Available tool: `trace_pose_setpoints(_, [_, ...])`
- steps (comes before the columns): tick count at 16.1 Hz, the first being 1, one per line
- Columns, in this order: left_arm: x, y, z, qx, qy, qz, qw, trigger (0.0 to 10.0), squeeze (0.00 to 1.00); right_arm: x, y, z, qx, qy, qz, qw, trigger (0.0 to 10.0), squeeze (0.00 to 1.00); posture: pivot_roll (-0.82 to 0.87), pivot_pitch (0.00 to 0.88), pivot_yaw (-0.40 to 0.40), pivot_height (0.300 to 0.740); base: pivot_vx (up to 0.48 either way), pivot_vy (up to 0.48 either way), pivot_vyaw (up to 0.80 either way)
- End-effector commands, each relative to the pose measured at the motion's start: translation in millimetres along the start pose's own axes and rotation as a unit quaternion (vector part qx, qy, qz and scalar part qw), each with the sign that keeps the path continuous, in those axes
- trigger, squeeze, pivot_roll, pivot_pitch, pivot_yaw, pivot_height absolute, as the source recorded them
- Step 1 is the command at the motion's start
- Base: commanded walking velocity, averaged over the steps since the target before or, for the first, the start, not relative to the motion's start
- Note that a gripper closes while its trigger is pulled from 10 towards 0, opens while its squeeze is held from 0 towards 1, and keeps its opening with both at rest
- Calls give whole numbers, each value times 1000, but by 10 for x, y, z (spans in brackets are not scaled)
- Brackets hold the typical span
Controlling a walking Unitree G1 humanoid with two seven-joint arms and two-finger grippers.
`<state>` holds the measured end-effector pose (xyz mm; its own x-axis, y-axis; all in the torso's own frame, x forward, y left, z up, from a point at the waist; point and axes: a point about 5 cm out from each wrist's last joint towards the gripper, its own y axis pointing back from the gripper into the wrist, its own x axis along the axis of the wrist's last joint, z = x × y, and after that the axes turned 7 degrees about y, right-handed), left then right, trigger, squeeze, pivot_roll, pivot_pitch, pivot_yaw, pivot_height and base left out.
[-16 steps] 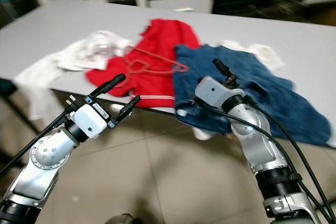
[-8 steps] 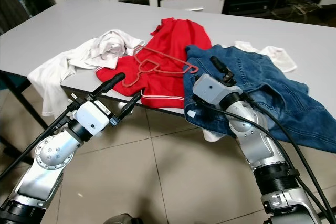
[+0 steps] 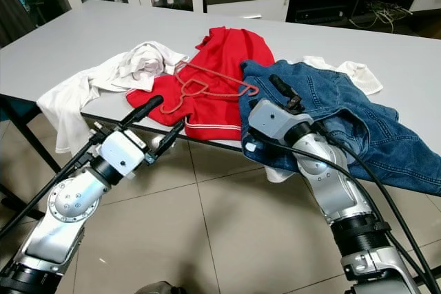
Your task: Hang hanger
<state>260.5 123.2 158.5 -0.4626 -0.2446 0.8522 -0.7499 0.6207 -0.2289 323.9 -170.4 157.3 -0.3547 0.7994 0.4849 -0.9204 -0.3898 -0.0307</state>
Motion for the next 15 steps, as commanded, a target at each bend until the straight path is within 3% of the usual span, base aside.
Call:
trace_pose_setpoints(1, [14,-16,-23,2,-8,0,1000,10000,0,44,-36,7,5,-3,12,1000,10000,0,-43,0,40,740,292,0,0])
trace_pose_setpoints(15, [18,-16,-13,0,-9,0,1000,10000,0,55,-20,-10,8,-5,18,1000,10000,0,-42,0,44,740,308,0,0])
